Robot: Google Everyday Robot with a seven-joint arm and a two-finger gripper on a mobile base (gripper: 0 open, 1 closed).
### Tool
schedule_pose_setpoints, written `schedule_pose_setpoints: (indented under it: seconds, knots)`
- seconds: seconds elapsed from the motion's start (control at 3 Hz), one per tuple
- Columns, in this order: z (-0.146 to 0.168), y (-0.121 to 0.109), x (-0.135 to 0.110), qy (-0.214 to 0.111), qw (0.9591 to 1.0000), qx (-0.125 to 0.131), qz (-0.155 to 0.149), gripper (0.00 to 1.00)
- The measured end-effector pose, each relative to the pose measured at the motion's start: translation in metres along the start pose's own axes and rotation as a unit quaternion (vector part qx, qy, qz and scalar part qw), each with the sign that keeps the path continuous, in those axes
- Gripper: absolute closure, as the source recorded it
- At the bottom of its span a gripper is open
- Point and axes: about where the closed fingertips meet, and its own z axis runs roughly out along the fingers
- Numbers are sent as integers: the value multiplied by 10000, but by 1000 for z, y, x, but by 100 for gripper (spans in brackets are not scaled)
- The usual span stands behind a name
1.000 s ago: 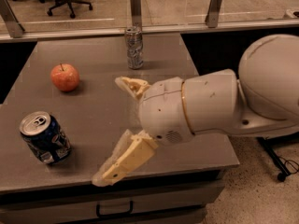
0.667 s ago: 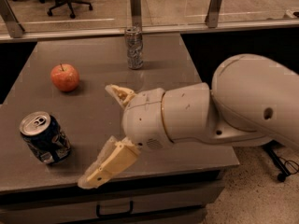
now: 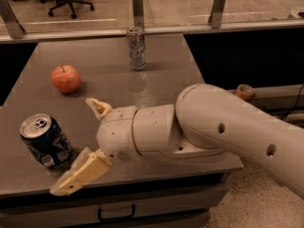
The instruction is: Move pepsi can near redbull can
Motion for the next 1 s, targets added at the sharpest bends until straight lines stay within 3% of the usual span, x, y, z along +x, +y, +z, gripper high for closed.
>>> schedule_pose_setpoints:
  seconds: [0.33, 0.67, 1.0]
  knots:
    - [30, 0, -5, -274, 9995, -132, -12, 0]
    - [59, 1, -3, -429, 9986, -300, -68, 17]
    - [72, 2, 1, -574, 9972, -448, -150, 41]
